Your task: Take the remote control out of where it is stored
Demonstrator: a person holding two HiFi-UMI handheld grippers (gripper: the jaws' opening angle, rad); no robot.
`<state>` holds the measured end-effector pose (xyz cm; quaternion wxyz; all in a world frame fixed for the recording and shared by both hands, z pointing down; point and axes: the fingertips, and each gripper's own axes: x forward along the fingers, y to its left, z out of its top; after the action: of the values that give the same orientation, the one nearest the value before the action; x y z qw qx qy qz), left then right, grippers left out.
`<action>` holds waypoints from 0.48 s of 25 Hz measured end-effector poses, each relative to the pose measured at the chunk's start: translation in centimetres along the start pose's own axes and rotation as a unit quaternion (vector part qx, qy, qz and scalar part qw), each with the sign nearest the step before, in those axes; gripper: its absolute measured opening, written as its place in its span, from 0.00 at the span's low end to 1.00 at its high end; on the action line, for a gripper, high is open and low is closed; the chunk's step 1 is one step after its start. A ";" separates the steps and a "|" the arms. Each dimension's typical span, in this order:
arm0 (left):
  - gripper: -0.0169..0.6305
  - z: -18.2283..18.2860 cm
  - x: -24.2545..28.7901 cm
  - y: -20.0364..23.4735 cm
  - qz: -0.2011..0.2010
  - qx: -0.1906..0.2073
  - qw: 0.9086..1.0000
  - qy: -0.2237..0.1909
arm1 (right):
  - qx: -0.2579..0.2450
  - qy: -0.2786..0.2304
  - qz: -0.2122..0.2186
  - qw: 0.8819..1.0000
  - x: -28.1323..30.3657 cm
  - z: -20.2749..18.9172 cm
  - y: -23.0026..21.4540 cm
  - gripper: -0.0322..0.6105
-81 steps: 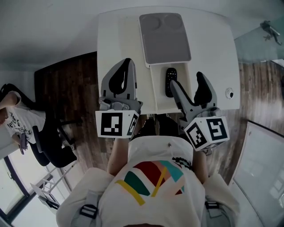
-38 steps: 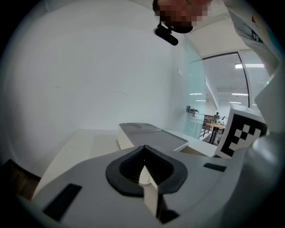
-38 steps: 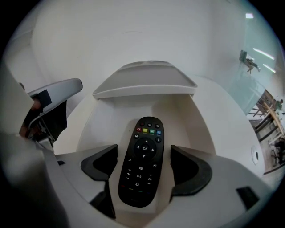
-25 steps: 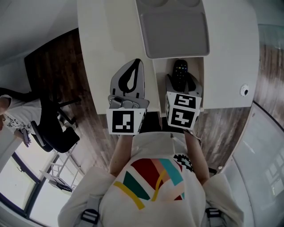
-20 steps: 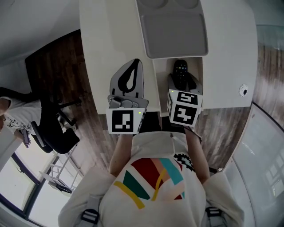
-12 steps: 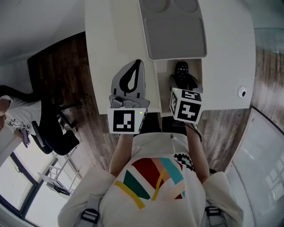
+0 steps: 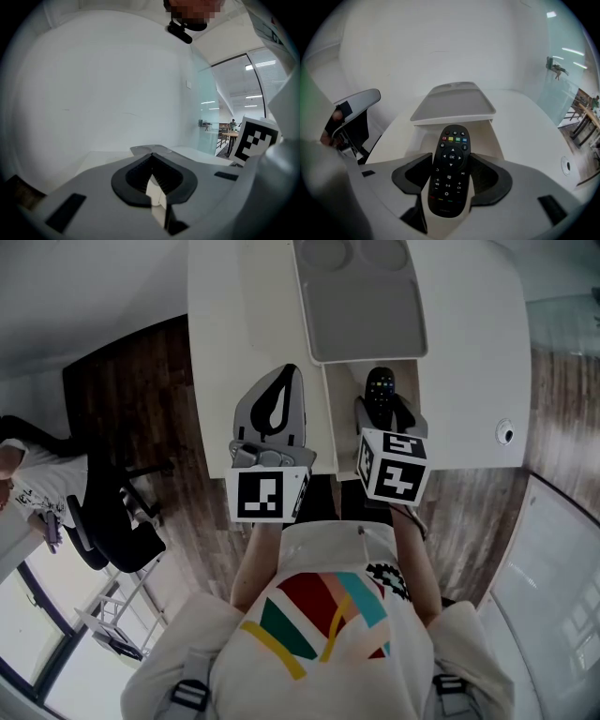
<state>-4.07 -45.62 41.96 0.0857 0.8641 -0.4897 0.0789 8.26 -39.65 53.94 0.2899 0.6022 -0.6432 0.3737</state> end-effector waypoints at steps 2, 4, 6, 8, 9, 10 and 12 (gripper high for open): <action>0.04 0.5 -0.4 -0.1 0.002 0.001 1.000 -0.007 | -0.001 -0.015 -0.002 1.000 -0.7 0.5 0.1 0.45; 0.04 1.0 -0.8 -0.3 0.002 0.006 1.000 -0.013 | 0.001 -0.032 -0.002 0.999 -1.5 1.2 0.1 0.45; 0.04 1.6 -1.0 -0.6 0.001 0.011 1.000 -0.017 | 0.003 -0.055 0.003 0.998 -2.6 2.4 0.0 0.45; 0.04 2.8 -0.9 -1.0 -0.002 0.014 1.000 -0.028 | 0.005 -0.083 0.011 0.997 -3.8 4.0 0.0 0.45; 0.04 3.6 -0.9 -1.1 -0.002 0.013 0.999 -0.036 | 0.004 -0.097 0.015 0.995 -4.5 4.9 0.0 0.45; 0.04 4.4 -0.9 -1.4 -0.002 0.013 0.999 -0.043 | 0.002 -0.110 0.017 0.994 -5.3 5.6 0.1 0.45; 0.04 6.2 -1.2 -1.8 -0.003 0.015 0.998 -0.056 | -0.005 -0.133 0.019 0.991 -6.9 7.0 0.1 0.45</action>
<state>-2.77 -45.14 35.54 0.0457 0.8696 -0.4903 0.0374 9.43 -41.64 44.39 0.1973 0.6331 -0.6892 0.2922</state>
